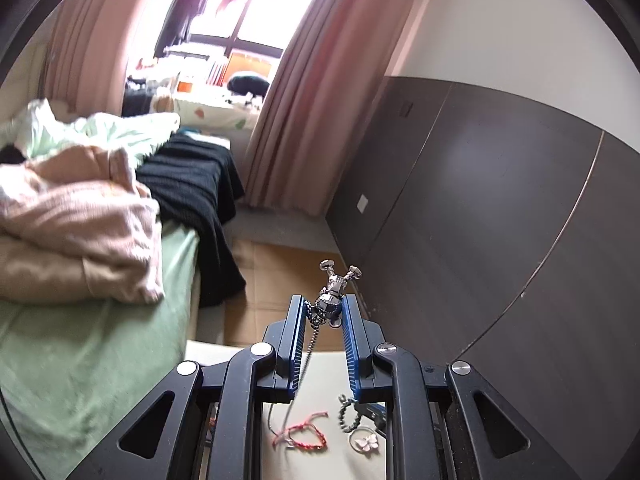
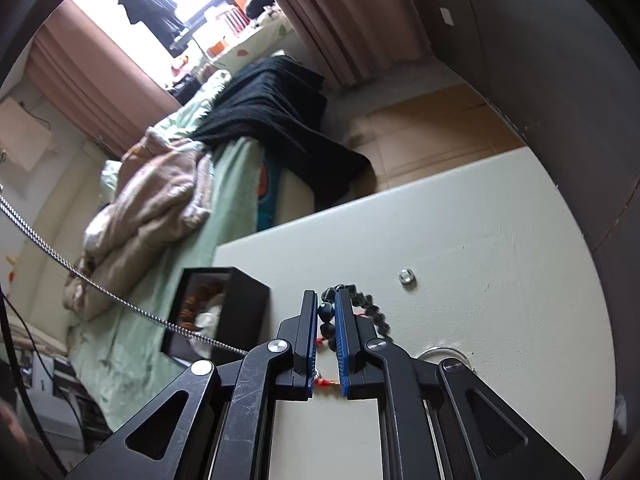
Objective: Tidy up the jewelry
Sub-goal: 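Close the right tool on the grey bead bracelet while the left tool holds the skull charm up, then carry the skull charm over the black box and open the left tool while the right tool holds the bracelet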
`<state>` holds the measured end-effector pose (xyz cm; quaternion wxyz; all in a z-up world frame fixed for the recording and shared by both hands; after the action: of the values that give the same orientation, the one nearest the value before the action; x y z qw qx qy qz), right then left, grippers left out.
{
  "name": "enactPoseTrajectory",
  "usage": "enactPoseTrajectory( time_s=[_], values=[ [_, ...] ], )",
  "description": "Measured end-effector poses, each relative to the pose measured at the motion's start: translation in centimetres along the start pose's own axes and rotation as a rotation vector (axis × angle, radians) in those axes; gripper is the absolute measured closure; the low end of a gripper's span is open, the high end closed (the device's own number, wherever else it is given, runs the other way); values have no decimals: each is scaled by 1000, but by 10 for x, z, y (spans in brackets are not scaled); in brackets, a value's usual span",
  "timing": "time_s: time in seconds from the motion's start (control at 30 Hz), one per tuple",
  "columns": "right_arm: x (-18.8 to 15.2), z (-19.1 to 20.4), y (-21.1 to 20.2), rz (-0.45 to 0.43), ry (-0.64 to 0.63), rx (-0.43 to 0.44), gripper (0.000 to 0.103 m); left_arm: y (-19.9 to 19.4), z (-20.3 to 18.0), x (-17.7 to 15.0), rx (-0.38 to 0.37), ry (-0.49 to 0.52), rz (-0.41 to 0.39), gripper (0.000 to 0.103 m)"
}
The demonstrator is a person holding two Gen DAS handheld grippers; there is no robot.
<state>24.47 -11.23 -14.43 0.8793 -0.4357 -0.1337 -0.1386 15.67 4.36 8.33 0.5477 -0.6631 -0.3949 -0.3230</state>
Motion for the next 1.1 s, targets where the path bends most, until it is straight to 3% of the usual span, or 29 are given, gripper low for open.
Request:
enactPoseTrajectory(
  time_s=[0.33,0.5,0.93,1.1],
  values=[
    [-5,16,-24,-16,31,94,93,-35,-2,56,60,83,-78,84],
    [-5,13,-29,-22,31,88,93,-40,0,63,78,100,-86,84],
    [-7,11,-26,-19,13,57,93,-9,32,31,112,62,-30,84],
    [-9,11,-20,-9,2,41,93,7,47,3,117,24,4,84]
  ],
)
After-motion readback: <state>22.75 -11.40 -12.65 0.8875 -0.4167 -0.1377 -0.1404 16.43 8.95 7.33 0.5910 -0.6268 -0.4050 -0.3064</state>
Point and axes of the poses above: each gripper's, at about its wrist camera, not at the fingertips, and y roughly the way its jaws point, z to its left, x to its top, the point moved 10 cm from there along y, roughly the way its jaws point, and after that the axes turned 10 degrees about y, right-handed, at the moved point
